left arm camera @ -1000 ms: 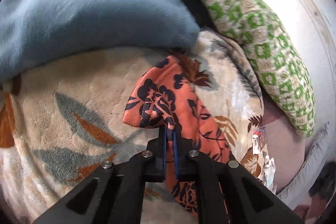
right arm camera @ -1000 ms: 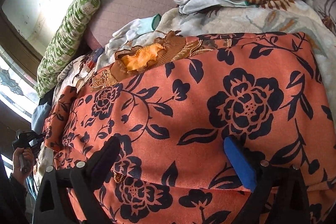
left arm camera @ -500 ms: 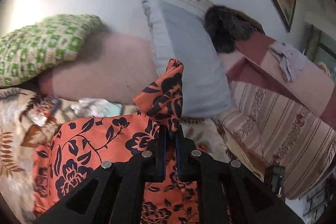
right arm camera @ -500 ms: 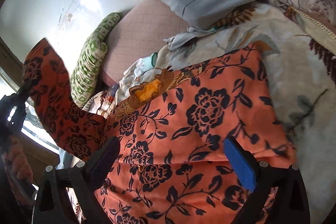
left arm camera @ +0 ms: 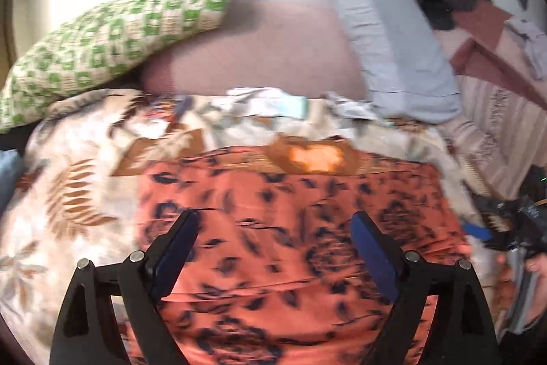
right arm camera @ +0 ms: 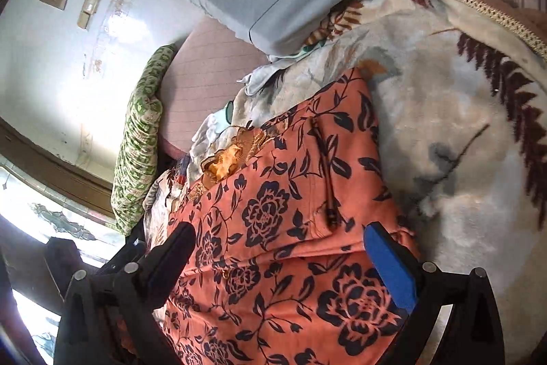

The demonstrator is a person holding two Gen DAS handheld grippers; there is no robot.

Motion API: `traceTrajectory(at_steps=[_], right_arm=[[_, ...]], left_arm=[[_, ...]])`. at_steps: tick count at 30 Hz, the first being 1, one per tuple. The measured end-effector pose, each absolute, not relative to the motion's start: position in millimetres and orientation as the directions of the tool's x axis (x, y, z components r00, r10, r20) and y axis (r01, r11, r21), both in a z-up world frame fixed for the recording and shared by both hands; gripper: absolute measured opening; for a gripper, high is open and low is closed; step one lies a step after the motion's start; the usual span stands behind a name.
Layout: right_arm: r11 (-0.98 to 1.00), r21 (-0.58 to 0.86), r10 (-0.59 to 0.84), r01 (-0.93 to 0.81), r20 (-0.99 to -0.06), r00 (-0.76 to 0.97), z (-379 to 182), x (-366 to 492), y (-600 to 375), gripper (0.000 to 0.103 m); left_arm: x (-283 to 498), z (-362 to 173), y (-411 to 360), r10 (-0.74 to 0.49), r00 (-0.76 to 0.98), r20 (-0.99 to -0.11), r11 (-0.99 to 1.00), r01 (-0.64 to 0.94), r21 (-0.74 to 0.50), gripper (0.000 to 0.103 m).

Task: Fold small clothes

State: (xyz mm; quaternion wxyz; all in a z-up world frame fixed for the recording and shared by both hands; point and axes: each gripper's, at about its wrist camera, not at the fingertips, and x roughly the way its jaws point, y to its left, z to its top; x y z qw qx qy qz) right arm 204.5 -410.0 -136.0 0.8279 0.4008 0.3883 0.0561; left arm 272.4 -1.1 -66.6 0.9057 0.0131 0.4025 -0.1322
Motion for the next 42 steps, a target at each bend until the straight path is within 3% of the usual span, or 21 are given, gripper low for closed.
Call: traceTrajectory(at_steps=[2, 4, 6, 9, 15, 21, 29, 32, 35, 38, 39, 41, 42], right_arm=[[0.66, 0.714, 0.415, 0.231, -0.604, 0.68, -142, 222, -408, 0.1], [0.645, 0.719, 0.453, 0.258, -0.632, 0.629, -160, 243, -407, 0.1], [0.665, 0.67, 0.443, 0.33, -0.71, 0.548, -183, 256, -406, 0.096], [0.719, 0.6, 0.377, 0.35, -0.76, 0.529, -160, 255, -400, 0.094], [0.761, 0.602, 0.394, 0.242, -0.725, 0.565, -110, 184, -399, 0.096], [0.829, 0.533, 0.451, 0.168, -0.816, 0.363, -134, 59, -417, 0.096], [0.8, 0.581, 0.533, 0.15, -0.803, 0.267, -175, -17, -424, 0.096], [0.798, 0.579, 0.538, 0.17, -0.81, 0.234, -181, -16, -421, 0.094], [0.808, 0.57, 0.542, 0.149, -0.818, 0.192, -180, -21, -407, 0.078], [0.872, 0.48, 0.457, 0.101, -0.869, 0.189, -183, -31, -388, 0.075], [0.891, 0.446, 0.426, 0.088, -0.886, 0.184, -186, -33, -380, 0.071], [0.923, 0.38, 0.364, 0.057, -0.913, 0.186, -189, -37, -364, 0.061], [0.939, 0.34, 0.326, 0.043, -0.925, 0.194, -189, -39, -357, 0.057]], left_arm=[[290, -95, 27, -0.121, 0.595, -0.795, 0.987, 0.158, -0.032, 0.091], [308, -146, 47, 0.045, 0.441, -0.896, 0.993, 0.08, 0.09, 0.091], [309, -161, 62, -0.018, 0.435, -0.9, 0.999, 0.047, 0.003, 0.093], [296, -133, 63, -0.017, 0.491, -0.871, 0.999, 0.05, 0.009, 0.091], [195, -68, 89, -0.189, 0.605, -0.774, 0.978, 0.19, -0.091, 0.091], [86, -86, 128, -0.313, 0.45, -0.836, 0.949, 0.194, -0.25, 0.091], [42, -135, 126, -0.32, 0.328, -0.889, 0.947, 0.066, -0.316, 0.091], [35, -140, 118, -0.285, 0.309, -0.907, 0.957, 0.042, -0.287, 0.082], [27, -138, 116, -0.286, 0.336, -0.897, 0.957, 0.05, -0.287, 0.082], [28, -150, 114, -0.246, 0.323, -0.914, 0.968, 0.03, -0.249, 0.08], [28, -150, 114, -0.227, 0.332, -0.916, 0.973, 0.034, -0.229, 0.076], [27, -150, 111, -0.132, 0.338, -0.932, 0.991, 0.033, -0.128, 0.05], [28, -148, 111, -0.091, 0.343, -0.935, 0.996, 0.03, -0.086, 0.025]])
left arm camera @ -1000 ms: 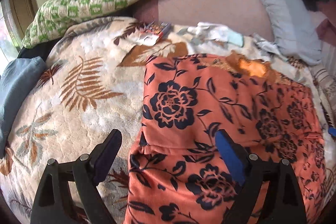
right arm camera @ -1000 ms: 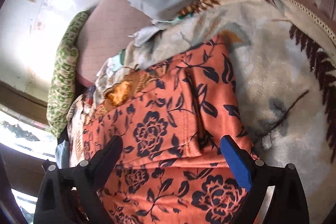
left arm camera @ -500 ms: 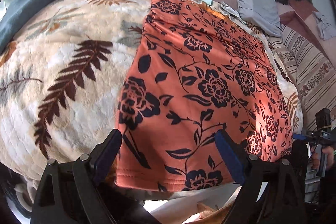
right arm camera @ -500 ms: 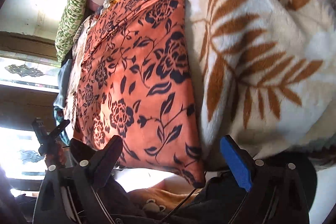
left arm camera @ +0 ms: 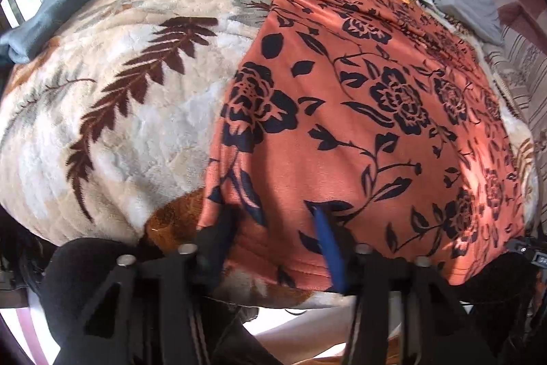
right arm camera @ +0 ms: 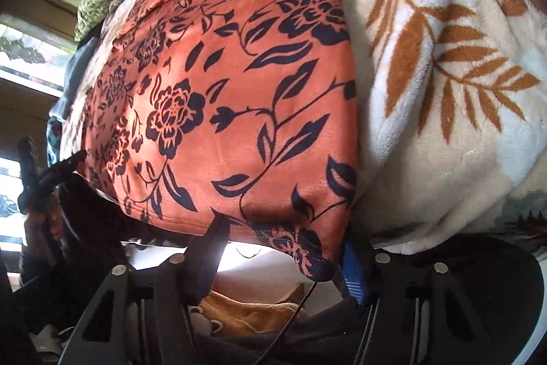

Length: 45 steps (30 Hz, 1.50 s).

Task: Fold small clothes

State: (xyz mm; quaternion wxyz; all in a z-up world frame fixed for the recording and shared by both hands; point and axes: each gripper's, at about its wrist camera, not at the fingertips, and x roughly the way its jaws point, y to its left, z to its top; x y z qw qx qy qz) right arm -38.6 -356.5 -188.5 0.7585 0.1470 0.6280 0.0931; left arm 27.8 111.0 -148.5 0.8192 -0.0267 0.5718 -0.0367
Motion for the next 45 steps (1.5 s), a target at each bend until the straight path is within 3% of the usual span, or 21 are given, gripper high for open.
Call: traceTrajectory(at_steps=[1, 3, 4, 9, 11, 13, 15, 16, 17, 18, 19, 21, 24, 31, 36, 41, 43, 44, 45], right_arm=[[0.954, 0.298, 0.284, 0.038, -0.937, 0.204, -186, -40, -352, 0.042], [0.953, 0.298, 0.278, 0.056, -0.933, 0.23, -181, -42, -355, 0.028], [0.941, 0.331, 0.307, 0.066, -0.92, 0.245, -178, -44, -360, 0.008], [0.863, 0.495, 0.452, 0.104, -0.847, 0.28, -170, -49, -384, 0.009], [0.817, 0.567, 0.519, 0.106, -0.803, 0.294, -171, -49, -391, 0.012], [0.786, 0.601, 0.549, 0.144, -0.786, 0.285, -180, -47, -392, 0.013], [0.776, 0.61, 0.56, 0.161, -0.783, 0.271, -190, -43, -390, 0.015], [0.769, 0.613, 0.56, 0.182, -0.783, 0.27, -194, -42, -390, 0.016], [0.751, 0.629, 0.574, 0.201, -0.772, 0.272, -198, -41, -391, 0.016], [0.737, 0.645, 0.586, 0.201, -0.759, 0.284, -199, -41, -392, 0.016], [0.738, 0.648, 0.586, 0.189, -0.754, 0.296, -196, -41, -392, 0.016], [0.746, 0.641, 0.581, 0.18, -0.758, 0.296, -192, -42, -391, 0.011], [0.724, 0.662, 0.588, 0.195, -0.74, 0.327, -185, -43, -399, 0.009], [0.571, 0.808, 0.666, 0.146, -0.56, 0.493, -139, -24, -425, 0.009], [0.505, 0.859, 0.662, 0.084, -0.448, 0.601, -96, 33, -450, 0.009], [0.517, 0.856, 0.613, 0.026, -0.391, 0.686, -59, 142, -481, 0.008], [0.511, 0.858, 0.595, 0.048, -0.393, 0.701, -58, 196, -493, 0.009], [0.511, 0.856, 0.578, 0.076, -0.407, 0.707, -63, 224, -498, 0.01], [0.522, 0.847, 0.561, 0.1, -0.429, 0.708, -71, 250, -504, 0.011]], left_arm=[[28, -147, 112, -0.111, 0.344, -0.932, 0.994, 0.034, -0.106, 0.013], [28, -145, 117, -0.135, 0.34, -0.931, 0.991, 0.024, -0.135, 0.009], [27, -145, 118, -0.139, 0.341, -0.93, 0.99, 0.021, -0.14, 0.009], [21, -147, 126, -0.175, 0.353, -0.919, 0.982, -0.012, -0.191, 0.012], [18, -149, 129, -0.203, 0.356, -0.912, 0.976, -0.005, -0.22, 0.025], [18, -148, 120, -0.237, 0.358, -0.903, 0.97, 0.028, -0.243, 0.054], [17, -147, 107, -0.215, 0.351, -0.911, 0.977, 0.073, -0.202, 0.062], [17, -148, 102, -0.185, 0.353, -0.917, 0.982, 0.093, -0.162, 0.058], [16, -147, 98, -0.152, 0.359, -0.921, 0.987, 0.104, -0.122, 0.045], [15, -147, 99, -0.095, 0.367, -0.925, 0.993, 0.099, -0.063, 0.009], [18, -146, 105, -0.114, 0.365, -0.924, 0.992, 0.093, -0.086, 0.007], [20, -141, 122, -0.198, 0.363, -0.91, 0.98, 0.042, -0.196, 0.007], [23, -129, 138, -0.255, 0.381, -0.888, 0.963, 0.016, -0.27, 0.007], [53, -68, 148, -0.361, 0.483, -0.797, 0.919, 0.04, -0.392, 0.006], [128, -7, 132, -0.391, 0.566, -0.726, 0.915, 0.157, -0.371, 0.006], [269, 24, 100, -0.381, 0.615, -0.691, 0.923, 0.204, -0.328, 0.007], [342, 0, 86, -0.374, 0.57, -0.731, 0.925, 0.175, -0.337, 0.013], [377, -21, 76, -0.351, 0.53, -0.772, 0.936, 0.168, -0.31, 0.022], [407, -46, 72, -0.301, 0.488, -0.819, 0.953, 0.12, -0.279, 0.051]])
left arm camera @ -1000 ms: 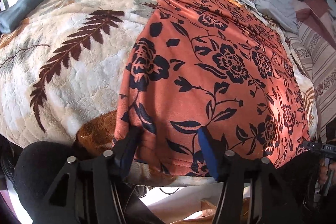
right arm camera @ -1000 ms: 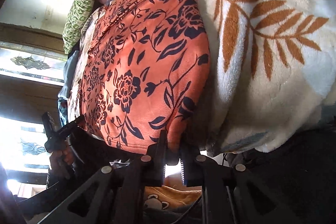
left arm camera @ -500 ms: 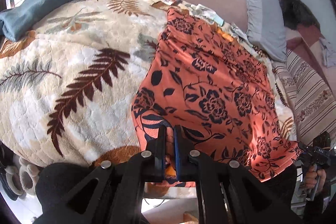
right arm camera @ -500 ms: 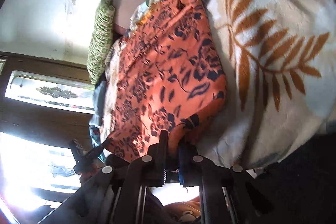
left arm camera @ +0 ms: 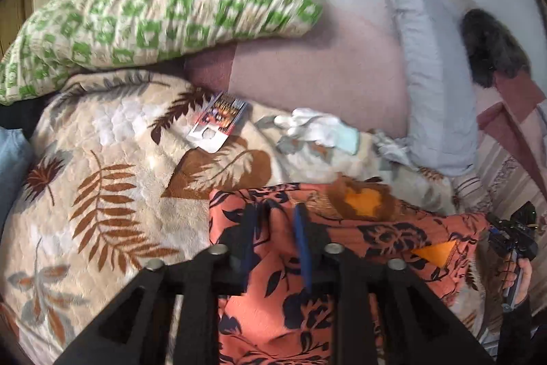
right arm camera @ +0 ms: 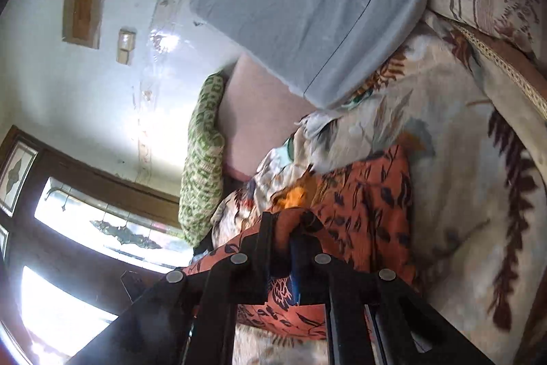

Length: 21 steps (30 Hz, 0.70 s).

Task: Fold small clothes

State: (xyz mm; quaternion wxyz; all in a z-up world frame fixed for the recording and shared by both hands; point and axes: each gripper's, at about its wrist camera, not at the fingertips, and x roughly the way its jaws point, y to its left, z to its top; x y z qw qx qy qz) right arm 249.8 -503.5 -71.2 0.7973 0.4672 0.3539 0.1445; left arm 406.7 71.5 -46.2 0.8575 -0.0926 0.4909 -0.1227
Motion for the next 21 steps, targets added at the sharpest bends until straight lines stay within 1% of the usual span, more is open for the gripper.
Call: traceTrajectory(at_steps=[1, 2, 3, 4, 5, 6, 7, 8, 10, 12, 15, 16, 18, 19, 21], right_arm=[[0.541, 0.832, 0.557, 0.122, -0.463, 0.69, -84, 277, -505, 0.02], [0.557, 0.811, 0.555, 0.177, -0.522, 0.648, -104, 300, -507, 0.054], [0.586, 0.762, 0.508, 0.275, -0.61, 0.608, -124, 311, -511, 0.076], [0.607, 0.712, 0.439, 0.353, -0.67, 0.598, -137, 312, -512, 0.083], [0.604, 0.712, 0.426, 0.359, -0.669, 0.609, -146, 308, -512, 0.083], [0.598, 0.721, 0.433, 0.35, -0.658, 0.615, -151, 299, -510, 0.083], [0.619, 0.707, 0.414, 0.341, -0.663, 0.624, -149, 288, -507, 0.083], [0.662, 0.679, 0.386, 0.318, -0.672, 0.632, -144, 275, -503, 0.083], [0.735, 0.618, 0.355, 0.28, -0.702, 0.617, -138, 250, -495, 0.083], [0.763, 0.596, 0.375, 0.25, -0.724, 0.579, -138, 233, -486, 0.083], [0.796, 0.566, 0.397, 0.216, -0.756, 0.521, -149, 214, -467, 0.083], [0.809, 0.551, 0.398, 0.205, -0.77, 0.499, -155, 211, -460, 0.083], [0.815, 0.546, 0.413, 0.194, -0.783, 0.465, -167, 211, -450, 0.083], [0.813, 0.55, 0.424, 0.189, -0.783, 0.455, -171, 215, -446, 0.083], [0.815, 0.543, 0.417, 0.2, -0.791, 0.448, -176, 221, -441, 0.083]], left_arm=[[427, -71, 71, -0.22, 0.458, -0.861, 0.974, 0.055, -0.22, 0.069], [436, -92, 74, -0.143, 0.438, -0.887, 0.987, -0.008, -0.163, 0.069], [438, -106, 81, -0.092, 0.423, -0.901, 0.989, -0.067, -0.132, 0.069], [432, -113, 89, -0.088, 0.432, -0.898, 0.986, -0.092, -0.141, 0.069], [421, -115, 96, -0.102, 0.454, -0.885, 0.984, -0.083, -0.157, 0.069], [407, -114, 104, -0.093, 0.482, -0.871, 0.987, -0.073, -0.146, 0.069], [391, -111, 110, -0.078, 0.51, -0.857, 0.99, -0.064, -0.129, 0.07], [376, -108, 115, -0.091, 0.519, -0.85, 0.99, -0.044, -0.133, 0.071], [348, -109, 124, -0.174, 0.495, -0.851, 0.981, 0.01, -0.194, 0.072], [324, -119, 118, -0.236, 0.43, -0.871, 0.971, 0.074, -0.227, 0.072], [304, -141, 98, -0.239, 0.379, -0.894, 0.969, 0.153, -0.194, 0.072], [304, -150, 93, -0.231, 0.356, -0.905, 0.97, 0.154, -0.187, 0.072], [308, -158, 90, -0.249, 0.34, -0.907, 0.968, 0.119, -0.221, 0.072], [309, -155, 90, -0.256, 0.358, -0.898, 0.967, 0.108, -0.232, 0.06], [316, -154, 89, -0.275, 0.335, -0.901, 0.961, 0.075, -0.265, 0.027]])
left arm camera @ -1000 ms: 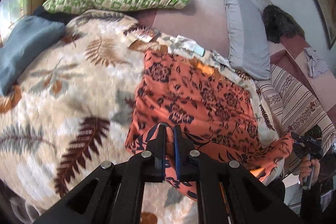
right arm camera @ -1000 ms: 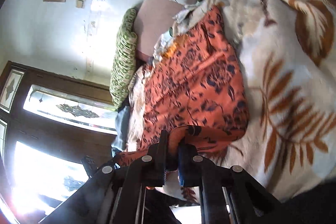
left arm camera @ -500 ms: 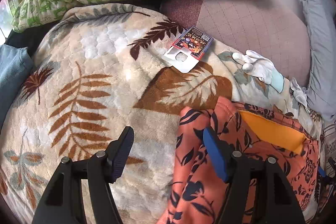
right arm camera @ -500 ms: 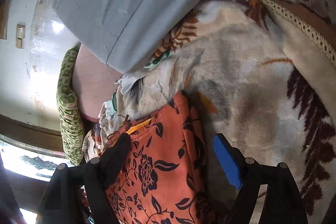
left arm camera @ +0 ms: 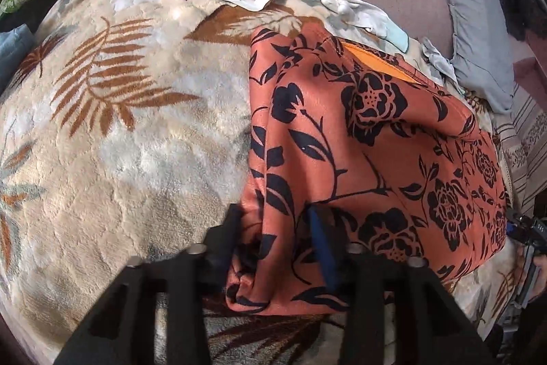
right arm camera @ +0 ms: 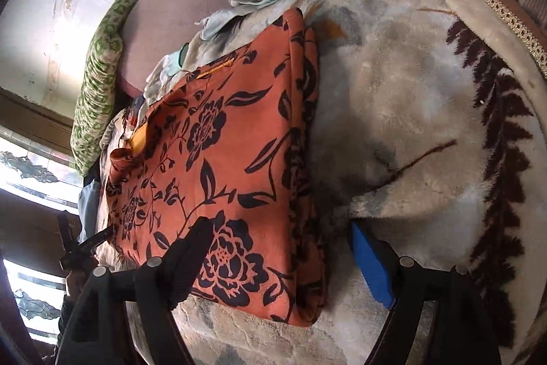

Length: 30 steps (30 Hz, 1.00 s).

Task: Fold small clothes

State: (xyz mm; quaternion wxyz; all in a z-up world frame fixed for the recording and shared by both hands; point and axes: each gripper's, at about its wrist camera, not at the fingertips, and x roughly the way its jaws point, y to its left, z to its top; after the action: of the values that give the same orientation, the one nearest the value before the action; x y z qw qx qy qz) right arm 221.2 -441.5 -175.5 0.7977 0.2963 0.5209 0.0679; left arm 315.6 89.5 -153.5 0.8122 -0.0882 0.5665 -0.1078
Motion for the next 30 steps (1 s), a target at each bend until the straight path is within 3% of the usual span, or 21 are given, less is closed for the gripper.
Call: traceTrajectory(at_steps=[4, 5, 6, 7, 8, 15, 18, 21, 22, 23, 24, 25, 27, 29, 30], right_arm=[[0.833, 0.516, 0.403, 0.201, -0.814, 0.418, -183, 239, -433, 0.084], [0.85, 0.489, 0.388, 0.195, -0.832, 0.396, -182, 242, -429, 0.08], [0.873, 0.451, 0.363, 0.187, -0.855, 0.37, -179, 245, -424, 0.071], [0.88, 0.438, 0.356, 0.186, -0.865, 0.353, -175, 247, -423, 0.029], [0.873, 0.448, 0.367, 0.194, -0.865, 0.342, -170, 247, -425, 0.021], [0.862, 0.495, 0.399, 0.111, -0.796, 0.455, -79, 197, -432, 0.006], [0.854, 0.513, 0.424, 0.08, -0.777, 0.465, -58, 154, -433, 0.006], [0.862, 0.493, 0.397, 0.119, -0.802, 0.446, -79, 119, -432, 0.011], [0.849, 0.513, 0.414, 0.13, -0.797, 0.44, -94, 113, -432, 0.021], [0.82, 0.548, 0.441, 0.166, -0.789, 0.427, -112, 108, -435, 0.052], [0.8, 0.556, 0.436, 0.224, -0.796, 0.42, -128, 103, -439, 0.071], [0.786, 0.558, 0.418, 0.266, -0.797, 0.437, -138, 97, -442, 0.077], [0.78, 0.568, 0.401, 0.262, -0.776, 0.488, -135, 86, -440, 0.077], [0.813, 0.546, 0.375, 0.201, -0.757, 0.536, -116, 81, -431, 0.077], [0.839, 0.519, 0.36, 0.16, -0.752, 0.552, -105, 81, -425, 0.077]], left_arm=[[318, -152, 76, -0.231, 0.316, -0.92, 0.973, 0.074, -0.219, 0.018], [318, -148, 75, -0.222, 0.317, -0.922, 0.975, 0.062, -0.214, 0.017], [317, -141, 74, -0.213, 0.329, -0.92, 0.977, 0.054, -0.206, 0.016], [313, -129, 73, -0.208, 0.357, -0.911, 0.978, 0.052, -0.203, 0.016], [307, -113, 71, -0.213, 0.393, -0.895, 0.977, 0.061, -0.205, 0.016], [197, -11, 81, -0.24, 0.574, -0.783, 0.971, 0.128, -0.204, 0.016], [147, -27, 88, -0.27, 0.53, -0.804, 0.963, 0.128, -0.239, 0.018], [128, -90, 94, -0.224, 0.433, -0.873, 0.974, 0.084, -0.209, 0.026], [127, -110, 99, -0.181, 0.41, -0.894, 0.983, 0.044, -0.179, 0.028], [125, -125, 105, -0.149, 0.379, -0.913, 0.987, 0.0, -0.161, 0.028], [124, -132, 114, -0.148, 0.36, -0.921, 0.984, -0.044, -0.175, 0.028], [121, -128, 122, -0.181, 0.38, -0.907, 0.971, -0.078, -0.227, 0.029], [115, -105, 129, -0.191, 0.464, -0.865, 0.964, -0.079, -0.255, 0.032], [111, -80, 126, -0.148, 0.547, -0.824, 0.977, -0.05, -0.209, 0.045], [109, -74, 122, -0.138, 0.572, -0.809, 0.98, -0.039, -0.194, 0.056]])
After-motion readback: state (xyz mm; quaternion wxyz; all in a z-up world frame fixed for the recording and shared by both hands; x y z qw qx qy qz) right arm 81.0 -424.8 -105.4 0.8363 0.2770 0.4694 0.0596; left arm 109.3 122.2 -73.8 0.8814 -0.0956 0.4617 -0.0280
